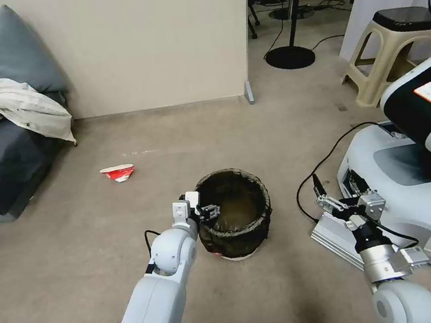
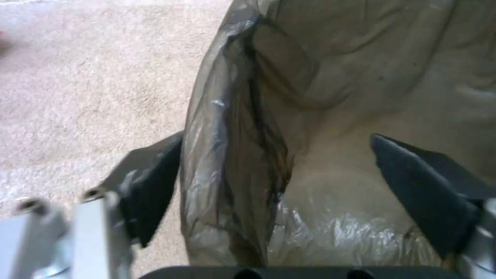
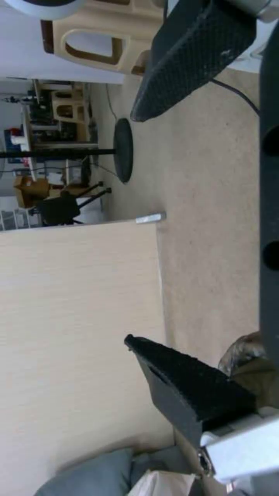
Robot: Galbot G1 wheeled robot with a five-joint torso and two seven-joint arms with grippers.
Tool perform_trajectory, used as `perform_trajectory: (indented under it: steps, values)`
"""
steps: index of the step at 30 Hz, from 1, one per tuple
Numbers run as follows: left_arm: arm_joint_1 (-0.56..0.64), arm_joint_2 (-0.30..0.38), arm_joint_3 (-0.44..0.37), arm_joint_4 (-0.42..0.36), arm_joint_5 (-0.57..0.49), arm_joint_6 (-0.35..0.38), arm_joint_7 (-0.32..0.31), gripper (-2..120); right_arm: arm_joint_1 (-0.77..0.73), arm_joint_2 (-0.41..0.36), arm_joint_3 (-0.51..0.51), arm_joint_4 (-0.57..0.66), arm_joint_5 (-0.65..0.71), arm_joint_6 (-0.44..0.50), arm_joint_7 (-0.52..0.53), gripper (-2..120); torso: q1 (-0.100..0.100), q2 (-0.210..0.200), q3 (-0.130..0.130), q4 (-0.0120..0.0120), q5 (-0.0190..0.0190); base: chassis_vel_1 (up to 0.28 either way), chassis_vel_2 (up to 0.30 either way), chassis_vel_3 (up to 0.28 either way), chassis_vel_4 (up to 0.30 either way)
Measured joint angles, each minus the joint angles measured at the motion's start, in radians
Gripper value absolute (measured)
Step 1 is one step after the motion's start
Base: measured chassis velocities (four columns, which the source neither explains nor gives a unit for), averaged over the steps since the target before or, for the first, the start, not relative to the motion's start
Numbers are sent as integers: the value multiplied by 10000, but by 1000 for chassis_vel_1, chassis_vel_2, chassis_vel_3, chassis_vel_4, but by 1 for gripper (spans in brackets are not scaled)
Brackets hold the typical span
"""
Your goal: Pick up the trash can from the floor.
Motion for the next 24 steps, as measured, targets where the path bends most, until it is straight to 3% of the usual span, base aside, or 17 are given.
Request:
perform_trajectory:
  steps: [10, 14, 24]
  values:
    - [175, 18, -155, -10, 1, 33, -6, 53, 0, 7, -9, -34, -6, 34, 0, 100, 0, 1, 1, 1, 0, 0, 0, 0, 0]
    - [252, 27, -226, -55, -8, 45, -70, 34, 1, 9, -33, -35, -14, 39, 0, 100, 0, 0, 2, -1, -3, 0, 0, 0, 0]
    - [372, 34, -425, -275, -160, 76, -185, 13, -12, 14, -52, -35, -33, 64, -14, 100, 0, 0, 3, -3, -7, 0, 0, 0, 0]
